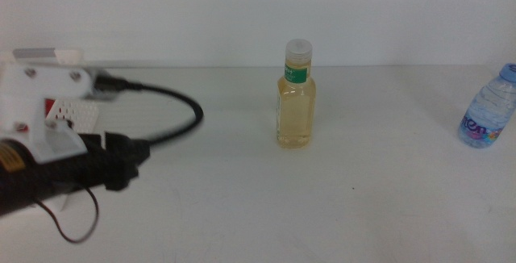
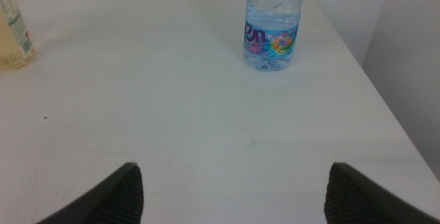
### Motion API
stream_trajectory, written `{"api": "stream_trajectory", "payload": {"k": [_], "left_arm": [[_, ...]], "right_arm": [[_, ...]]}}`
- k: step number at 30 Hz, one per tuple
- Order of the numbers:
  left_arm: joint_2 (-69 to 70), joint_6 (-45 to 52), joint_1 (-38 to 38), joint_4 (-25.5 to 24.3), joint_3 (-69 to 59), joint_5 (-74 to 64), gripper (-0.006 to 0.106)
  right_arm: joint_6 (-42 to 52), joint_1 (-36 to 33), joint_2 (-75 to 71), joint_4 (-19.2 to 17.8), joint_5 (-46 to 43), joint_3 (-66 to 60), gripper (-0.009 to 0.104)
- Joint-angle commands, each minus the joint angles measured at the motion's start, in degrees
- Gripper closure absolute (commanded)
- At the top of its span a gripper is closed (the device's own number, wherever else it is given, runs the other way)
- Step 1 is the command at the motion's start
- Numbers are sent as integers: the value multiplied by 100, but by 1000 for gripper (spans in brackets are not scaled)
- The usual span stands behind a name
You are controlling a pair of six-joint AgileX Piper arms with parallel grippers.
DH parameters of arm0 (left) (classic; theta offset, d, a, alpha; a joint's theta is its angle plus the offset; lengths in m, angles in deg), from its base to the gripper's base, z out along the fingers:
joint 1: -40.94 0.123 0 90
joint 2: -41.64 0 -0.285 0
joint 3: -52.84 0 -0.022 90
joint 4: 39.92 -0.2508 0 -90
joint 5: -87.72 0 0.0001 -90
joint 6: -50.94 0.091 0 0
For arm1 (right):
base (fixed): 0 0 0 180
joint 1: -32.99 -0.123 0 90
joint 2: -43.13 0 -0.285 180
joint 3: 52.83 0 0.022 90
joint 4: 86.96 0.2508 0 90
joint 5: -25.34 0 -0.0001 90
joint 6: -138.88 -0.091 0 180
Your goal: Use arms to grab the bottles and put them into the dustbin to the left of the table.
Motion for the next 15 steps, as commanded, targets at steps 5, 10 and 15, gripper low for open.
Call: {"api": "stream_trajectory", "payload": {"k": [5, 10, 15], "left_arm": [[31, 31, -555, 135, -576, 1794, 32], [-213, 101, -1007, 90, -1053, 3306, 32], [-882, 364, -1496, -24, -1475, 5232, 32]], "right_arm": [[72, 0, -157, -77, -286, 45, 16], [72, 0, -157, -77, -286, 45, 16], [72, 0, -157, -77, -286, 45, 16]]}}
